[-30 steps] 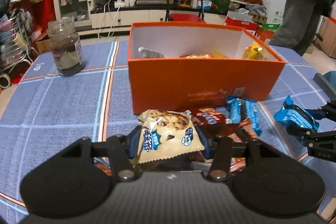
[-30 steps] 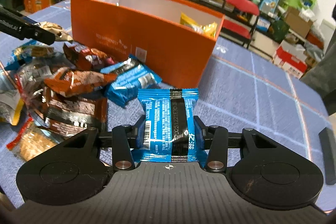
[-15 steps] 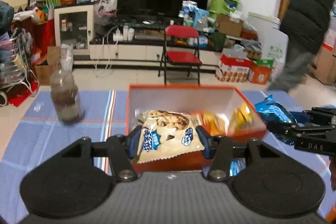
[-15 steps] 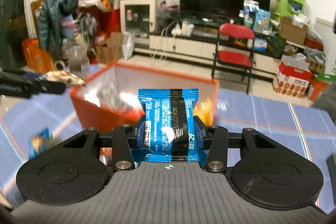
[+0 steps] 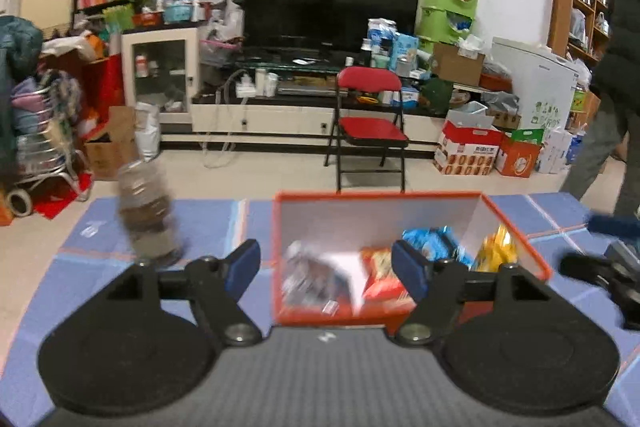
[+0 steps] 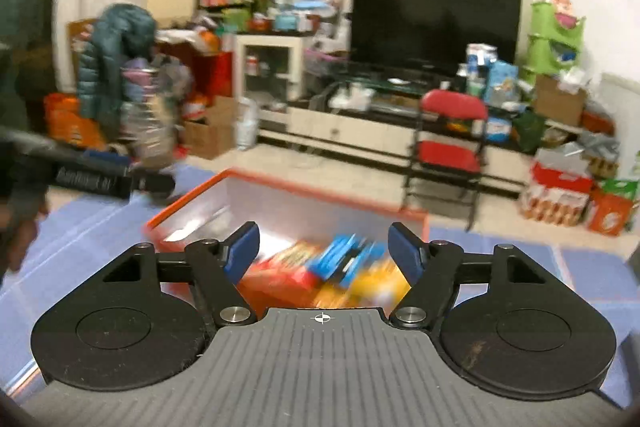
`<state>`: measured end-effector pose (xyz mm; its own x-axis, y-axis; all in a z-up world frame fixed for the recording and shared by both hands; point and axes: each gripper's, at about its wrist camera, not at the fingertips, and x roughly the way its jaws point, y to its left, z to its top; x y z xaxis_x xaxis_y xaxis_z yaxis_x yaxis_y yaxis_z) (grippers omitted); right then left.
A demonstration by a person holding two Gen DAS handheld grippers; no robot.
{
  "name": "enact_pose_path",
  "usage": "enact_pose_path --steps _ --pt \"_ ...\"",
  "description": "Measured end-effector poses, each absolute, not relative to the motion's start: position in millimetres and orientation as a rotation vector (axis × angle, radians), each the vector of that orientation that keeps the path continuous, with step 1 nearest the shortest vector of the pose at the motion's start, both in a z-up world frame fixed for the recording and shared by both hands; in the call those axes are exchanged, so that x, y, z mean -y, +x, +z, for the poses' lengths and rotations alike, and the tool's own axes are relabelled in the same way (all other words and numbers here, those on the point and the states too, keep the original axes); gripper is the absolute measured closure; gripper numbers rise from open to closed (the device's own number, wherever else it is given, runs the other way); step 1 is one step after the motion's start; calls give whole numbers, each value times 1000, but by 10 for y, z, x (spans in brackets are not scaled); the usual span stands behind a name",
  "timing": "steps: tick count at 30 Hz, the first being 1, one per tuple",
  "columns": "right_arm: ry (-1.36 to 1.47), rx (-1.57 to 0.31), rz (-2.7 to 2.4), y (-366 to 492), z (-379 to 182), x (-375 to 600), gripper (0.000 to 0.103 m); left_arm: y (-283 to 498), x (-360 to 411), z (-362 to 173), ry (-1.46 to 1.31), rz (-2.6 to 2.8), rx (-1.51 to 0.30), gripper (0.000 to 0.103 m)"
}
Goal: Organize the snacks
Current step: 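Carry both snacks over the orange box and open both grippers, then move both grippers back toward the remaining snack pile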
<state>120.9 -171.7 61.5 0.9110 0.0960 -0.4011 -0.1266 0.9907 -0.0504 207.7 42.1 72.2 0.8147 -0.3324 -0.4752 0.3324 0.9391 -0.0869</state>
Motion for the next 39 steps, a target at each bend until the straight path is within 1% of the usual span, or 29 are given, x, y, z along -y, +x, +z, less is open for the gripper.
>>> enact_pose_path --steps 2,5,8,10,11,16,19,22,26,28,30,34,39 --pt "-86 -409 201 799 441 1685 40 1813 -652 641 -28 -326 -521 29" --pt "-252 -398 426 308 130 1558 39 1416 -923 475 -57 -284 -549 28" --pt "-383 -448 616 91 -143 1393 41 1157 -1088 313 -58 -262 -576 27" --pt "-460 -499 662 74 -292 1263 45 1047 -1141 213 -45 -270 -596 27" --pt "-483 -515 663 86 -350 1219 45 1008 -1154 160 -28 -273 -605 26" --pt "-462 -583 671 247 -445 1243 47 1094 -1160 -16 114 -362 -627 25" --pt "-435 -608 689 345 -478 1305 47 1269 -1204 -126 135 -348 -663 24" --pt "-421 -634 717 441 -539 1257 47 1405 -1233 -246 55 -250 -741 23" --pt "-449 -648 722 491 -621 1163 45 1460 -1308 -318 -189 -26 -816 21" --pt "-463 -643 714 479 -626 1147 41 1423 -1261 -337 -209 87 -819 21" --pt "-461 -639 704 484 -635 1137 40 1401 -1197 -332 -219 144 -812 20" --pt "-466 -641 703 469 -673 1110 40 1393 -1121 -349 -270 194 -761 20" --pt "-472 -658 719 430 -701 1125 40 1501 -1065 -427 -285 213 -781 20"
